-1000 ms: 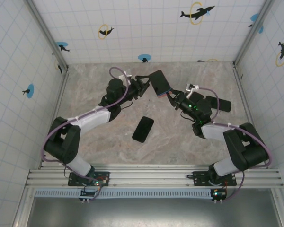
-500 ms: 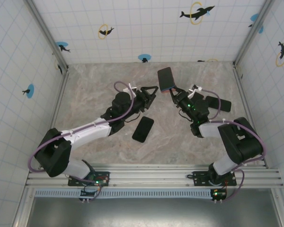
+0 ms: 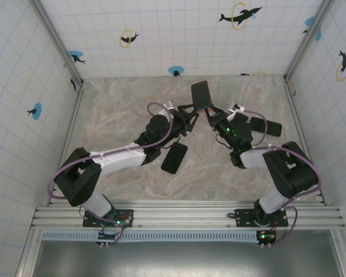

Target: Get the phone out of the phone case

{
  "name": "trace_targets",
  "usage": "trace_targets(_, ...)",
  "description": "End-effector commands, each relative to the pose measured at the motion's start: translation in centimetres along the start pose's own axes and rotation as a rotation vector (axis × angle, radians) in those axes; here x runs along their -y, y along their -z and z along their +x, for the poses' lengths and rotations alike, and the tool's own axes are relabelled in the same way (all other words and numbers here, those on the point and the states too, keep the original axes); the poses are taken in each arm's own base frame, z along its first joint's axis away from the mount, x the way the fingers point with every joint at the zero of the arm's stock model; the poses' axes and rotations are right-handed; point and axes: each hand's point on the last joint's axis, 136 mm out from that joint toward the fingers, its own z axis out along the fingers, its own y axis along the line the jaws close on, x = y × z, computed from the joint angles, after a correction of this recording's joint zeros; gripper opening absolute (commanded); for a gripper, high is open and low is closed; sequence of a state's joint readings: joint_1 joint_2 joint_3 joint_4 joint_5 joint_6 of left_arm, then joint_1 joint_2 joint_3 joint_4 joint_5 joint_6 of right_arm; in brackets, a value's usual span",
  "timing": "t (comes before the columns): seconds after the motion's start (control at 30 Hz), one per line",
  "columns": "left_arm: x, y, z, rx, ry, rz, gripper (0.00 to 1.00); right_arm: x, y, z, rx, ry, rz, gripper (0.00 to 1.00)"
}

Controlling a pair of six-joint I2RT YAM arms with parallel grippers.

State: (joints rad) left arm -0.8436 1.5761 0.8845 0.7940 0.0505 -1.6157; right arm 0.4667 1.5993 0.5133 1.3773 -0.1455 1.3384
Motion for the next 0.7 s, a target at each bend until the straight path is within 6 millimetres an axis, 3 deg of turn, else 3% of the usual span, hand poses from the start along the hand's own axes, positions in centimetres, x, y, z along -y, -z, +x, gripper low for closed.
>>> trace_targets(0.0, 3.3, -0.7, 0.4, -0.006, 0.029, 0.109, 0.57, -4.5, -0.7, -1.0, 0.045, 0.051, -0.158, 0.08)
trace_targets(0.53, 0.3, -0.9, 1.1, -0.029, 0.035, 0.028, 0.57, -4.8, -0.8, -0.9, 0.04, 0.059, -0.166, 0.08)
trace_targets(0.67, 0.6, -1.2, 0.8, -0.02, 0.039, 0.048, 0.56, -4.9, -0.7, -0.7, 0.031, 0.054, -0.179, 0.08)
